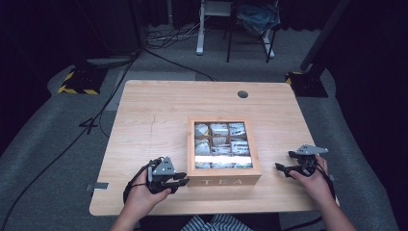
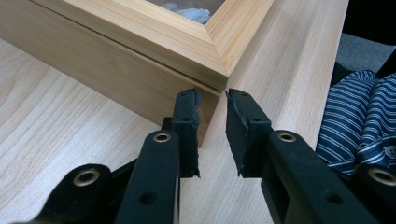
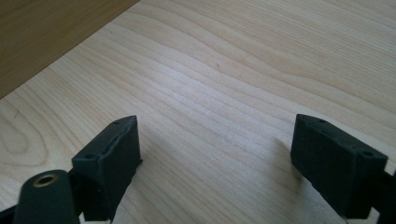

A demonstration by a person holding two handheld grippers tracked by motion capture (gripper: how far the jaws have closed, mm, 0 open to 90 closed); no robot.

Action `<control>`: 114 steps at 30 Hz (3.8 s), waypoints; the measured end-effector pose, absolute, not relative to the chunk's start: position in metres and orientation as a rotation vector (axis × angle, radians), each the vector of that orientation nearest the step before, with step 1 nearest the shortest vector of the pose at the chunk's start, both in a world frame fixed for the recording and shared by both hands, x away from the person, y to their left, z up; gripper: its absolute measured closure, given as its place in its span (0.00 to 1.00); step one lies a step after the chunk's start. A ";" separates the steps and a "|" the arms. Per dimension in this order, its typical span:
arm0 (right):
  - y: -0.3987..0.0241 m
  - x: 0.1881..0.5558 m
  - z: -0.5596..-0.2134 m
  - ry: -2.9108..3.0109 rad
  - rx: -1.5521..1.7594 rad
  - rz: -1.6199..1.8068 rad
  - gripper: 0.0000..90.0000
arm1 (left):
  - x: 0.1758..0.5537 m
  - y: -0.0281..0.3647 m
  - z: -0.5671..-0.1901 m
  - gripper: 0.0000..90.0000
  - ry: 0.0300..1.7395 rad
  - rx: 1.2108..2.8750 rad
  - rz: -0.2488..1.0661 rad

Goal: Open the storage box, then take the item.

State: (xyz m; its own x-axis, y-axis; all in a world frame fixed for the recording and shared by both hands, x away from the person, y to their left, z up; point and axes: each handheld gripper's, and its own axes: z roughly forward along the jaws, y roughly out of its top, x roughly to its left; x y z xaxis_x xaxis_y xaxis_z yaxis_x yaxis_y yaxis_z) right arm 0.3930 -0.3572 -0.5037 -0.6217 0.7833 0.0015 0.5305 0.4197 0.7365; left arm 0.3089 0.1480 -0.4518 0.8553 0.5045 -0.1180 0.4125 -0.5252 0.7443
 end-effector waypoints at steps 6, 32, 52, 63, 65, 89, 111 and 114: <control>-0.357 0.393 -0.504 2.335 1.131 1.027 0.18 | 0.307 0.147 -0.449 0.85 0.665 2.200 0.170; -0.357 0.394 -0.504 2.332 1.136 1.027 0.18 | 0.313 0.150 -0.434 0.88 0.601 2.020 0.178; -0.356 0.394 -0.504 2.329 1.138 1.025 0.18 | 0.334 0.149 -0.404 0.89 0.589 1.933 0.187; -0.356 0.394 -0.504 2.329 1.138 1.025 0.18 | 0.350 0.137 -0.380 0.90 0.550 1.877 0.213; -0.356 0.394 -0.504 2.329 1.138 1.025 0.18 | 0.352 0.134 -0.374 0.90 0.572 1.879 0.237; -0.355 0.393 -0.504 2.317 1.155 1.017 0.19 | 0.379 0.118 -0.348 0.91 0.615 1.894 0.342; -0.331 0.381 -0.469 2.374 1.219 1.054 0.60 | 0.389 0.120 -0.343 0.88 0.616 1.857 0.317; -0.332 0.375 -0.461 2.369 1.214 1.100 0.61 | 0.389 0.120 -0.343 0.88 0.610 1.864 0.323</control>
State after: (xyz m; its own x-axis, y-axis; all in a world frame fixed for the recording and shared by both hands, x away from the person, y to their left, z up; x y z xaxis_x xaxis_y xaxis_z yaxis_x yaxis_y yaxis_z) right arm 0.3748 -0.3316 -0.4615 -0.6170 0.7801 0.1039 0.5828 0.3643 0.7264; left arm 0.3891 0.1196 -0.3430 0.8305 0.5530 -0.0669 0.2559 -0.2722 0.9276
